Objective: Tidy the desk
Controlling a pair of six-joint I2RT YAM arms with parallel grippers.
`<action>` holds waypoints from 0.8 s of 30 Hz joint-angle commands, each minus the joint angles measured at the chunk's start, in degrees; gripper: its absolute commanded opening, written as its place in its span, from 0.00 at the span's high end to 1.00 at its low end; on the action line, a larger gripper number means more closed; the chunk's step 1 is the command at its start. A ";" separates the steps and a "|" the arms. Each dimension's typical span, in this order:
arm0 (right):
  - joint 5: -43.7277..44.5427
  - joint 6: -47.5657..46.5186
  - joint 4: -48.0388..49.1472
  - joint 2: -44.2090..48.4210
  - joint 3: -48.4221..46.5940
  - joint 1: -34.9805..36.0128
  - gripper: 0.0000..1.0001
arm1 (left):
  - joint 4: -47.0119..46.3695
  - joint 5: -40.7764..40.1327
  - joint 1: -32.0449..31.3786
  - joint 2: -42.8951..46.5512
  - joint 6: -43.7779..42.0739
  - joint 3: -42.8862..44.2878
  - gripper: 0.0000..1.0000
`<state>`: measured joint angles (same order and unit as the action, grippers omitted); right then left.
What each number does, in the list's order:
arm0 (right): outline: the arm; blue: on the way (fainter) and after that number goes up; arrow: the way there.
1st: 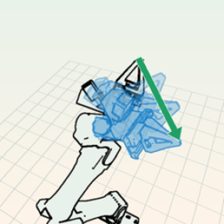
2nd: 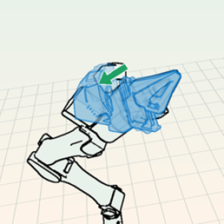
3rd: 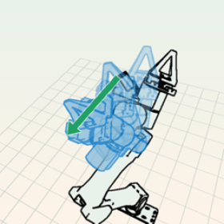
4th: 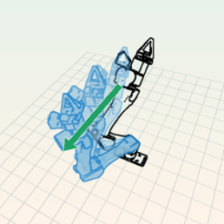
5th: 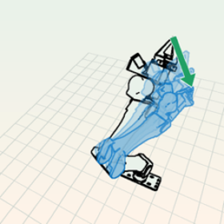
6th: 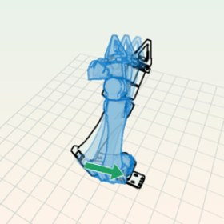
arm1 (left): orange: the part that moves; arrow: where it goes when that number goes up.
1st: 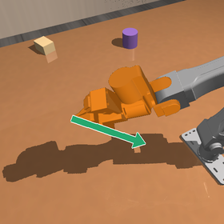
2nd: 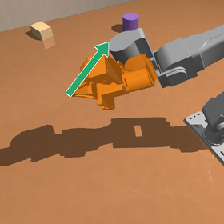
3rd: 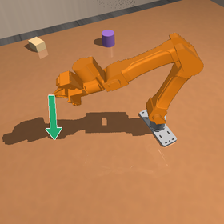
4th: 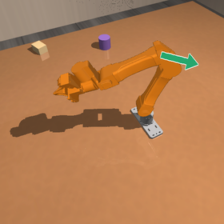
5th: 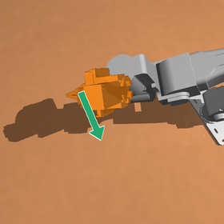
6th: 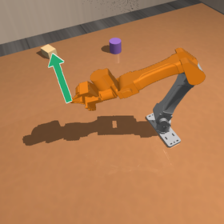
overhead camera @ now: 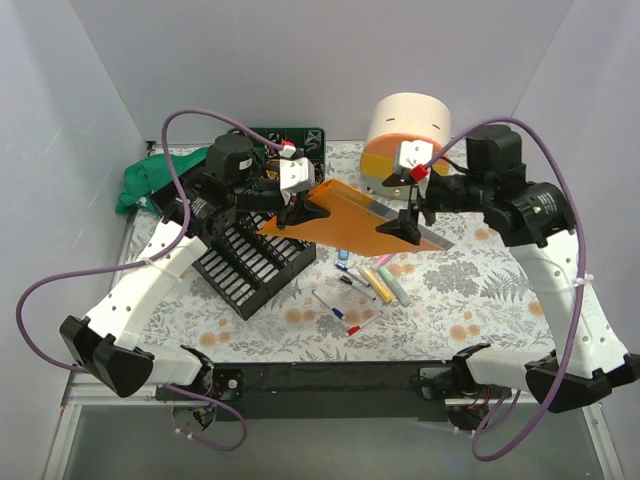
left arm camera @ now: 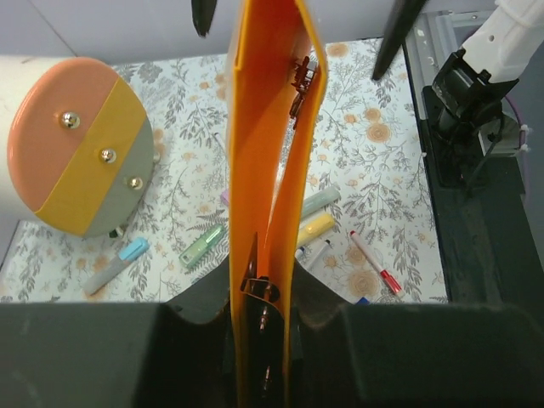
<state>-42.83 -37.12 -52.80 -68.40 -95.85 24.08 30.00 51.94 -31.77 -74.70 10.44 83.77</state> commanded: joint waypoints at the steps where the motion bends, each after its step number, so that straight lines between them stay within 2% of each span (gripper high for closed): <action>1: 9.24 1.88 -3.36 -3.49 -4.25 9.55 0.06 | 5.15 -6.22 -1.80 -0.27 -0.77 5.61 1.00; 3: 11.09 1.44 -3.45 -4.72 -3.73 11.69 0.07 | 7.25 -8.60 -3.12 -0.89 -1.12 6.84 1.00; 7: 16.37 0.13 -4.68 -6.83 -2.50 17.57 0.21 | 9.99 -13.35 -4.97 -1.33 -2.43 7.55 1.00; 15: 15.76 -2.07 -6.97 -8.77 -4.08 18.99 0.46 | 12.45 -16.08 -6.20 0.78 -3.32 7.38 1.00; 16: 15.50 -2.34 -7.14 -8.85 -4.25 18.99 0.63 | 12.45 -16.17 -6.20 1.22 -3.32 7.11 1.00; 19: 13.30 -2.87 -7.67 -8.94 -4.34 19.08 0.98 | 12.45 -16.52 -6.20 2.18 -3.32 6.41 1.00; 23: 9.35 -4.36 -8.11 -7.63 -4.87 19.08 0.99 | 11.14 -17.05 -6.20 3.76 -1.74 5.36 1.00; 24: 8.82 -4.71 -8.03 -7.28 -5.22 19.17 0.99 | 8.87 -18.18 -6.20 5.25 -0.43 4.40 0.90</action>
<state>-28.23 -39.46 -57.25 -77.43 -98.48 42.52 45.28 37.67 -38.87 -74.94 7.27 88.73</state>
